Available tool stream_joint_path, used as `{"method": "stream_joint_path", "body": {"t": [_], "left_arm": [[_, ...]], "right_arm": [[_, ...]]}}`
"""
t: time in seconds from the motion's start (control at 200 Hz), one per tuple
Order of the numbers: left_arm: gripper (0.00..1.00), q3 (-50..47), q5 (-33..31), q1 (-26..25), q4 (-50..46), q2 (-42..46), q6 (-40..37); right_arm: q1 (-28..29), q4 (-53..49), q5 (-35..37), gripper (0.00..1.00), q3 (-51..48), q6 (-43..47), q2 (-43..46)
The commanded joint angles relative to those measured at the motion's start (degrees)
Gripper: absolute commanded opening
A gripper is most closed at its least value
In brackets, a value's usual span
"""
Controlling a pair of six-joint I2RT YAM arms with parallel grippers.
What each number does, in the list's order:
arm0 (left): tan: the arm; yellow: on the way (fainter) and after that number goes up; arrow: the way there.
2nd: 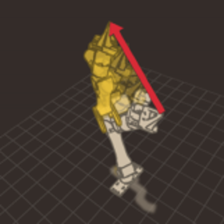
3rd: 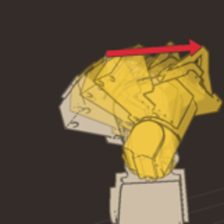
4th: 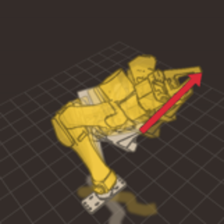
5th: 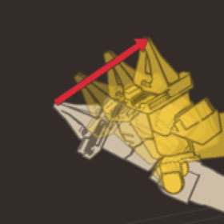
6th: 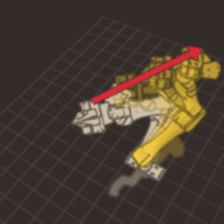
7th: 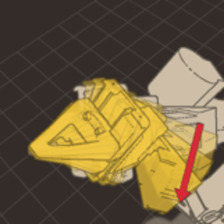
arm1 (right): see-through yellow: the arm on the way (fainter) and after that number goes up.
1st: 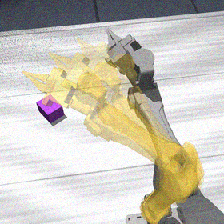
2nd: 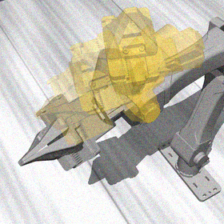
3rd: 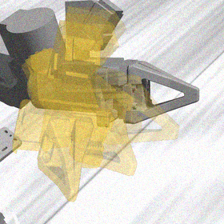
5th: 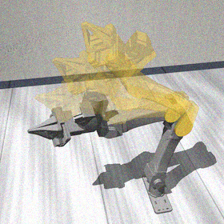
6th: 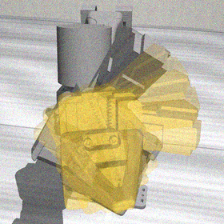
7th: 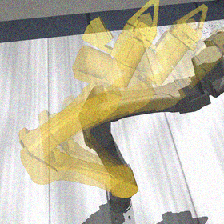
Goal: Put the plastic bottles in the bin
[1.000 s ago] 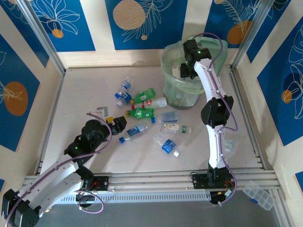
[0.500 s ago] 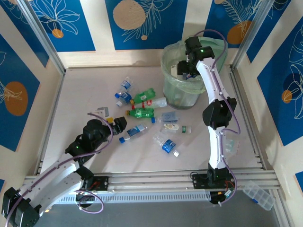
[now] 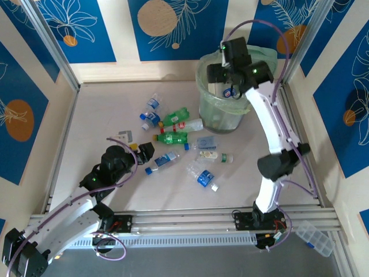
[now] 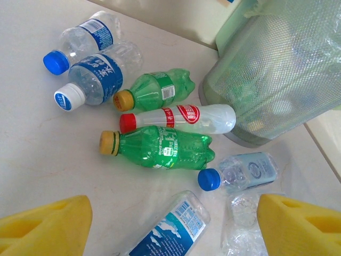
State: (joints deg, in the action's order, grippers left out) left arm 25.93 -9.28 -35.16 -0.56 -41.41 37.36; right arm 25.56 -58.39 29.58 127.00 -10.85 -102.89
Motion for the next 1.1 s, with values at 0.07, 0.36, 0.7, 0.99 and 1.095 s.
{"method": "stream_joint_path", "body": {"t": [0.07,0.36,0.7,0.99,1.095], "left_arm": [[0.81,2.0,0.2,-0.4,0.4,-1.2,-0.4],[0.81,2.0,0.3,-0.4,0.7,-2.1,-0.6],[0.79,3.1,6.1,-0.8,4.7,-12.1,2.3],[0.78,16.7,-3.1,-5.1,-11.9,-26.5,-4.5],[0.82,18.6,-5.3,-7.4,-14.4,-30.8,-8.3]], "right_arm": [[10.2,16.5,6.5,0.85,-16.9,3.6,12.3],[26.0,25.7,8.6,0.82,-40.0,0.2,22.4],[30.9,43.4,7.3,0.76,-72.3,-13.5,30.5],[29.3,50.2,4.7,0.76,-83.5,-19.1,39.6],[29.3,55.3,0.2,0.76,-87.4,-18.5,44.9]]}}
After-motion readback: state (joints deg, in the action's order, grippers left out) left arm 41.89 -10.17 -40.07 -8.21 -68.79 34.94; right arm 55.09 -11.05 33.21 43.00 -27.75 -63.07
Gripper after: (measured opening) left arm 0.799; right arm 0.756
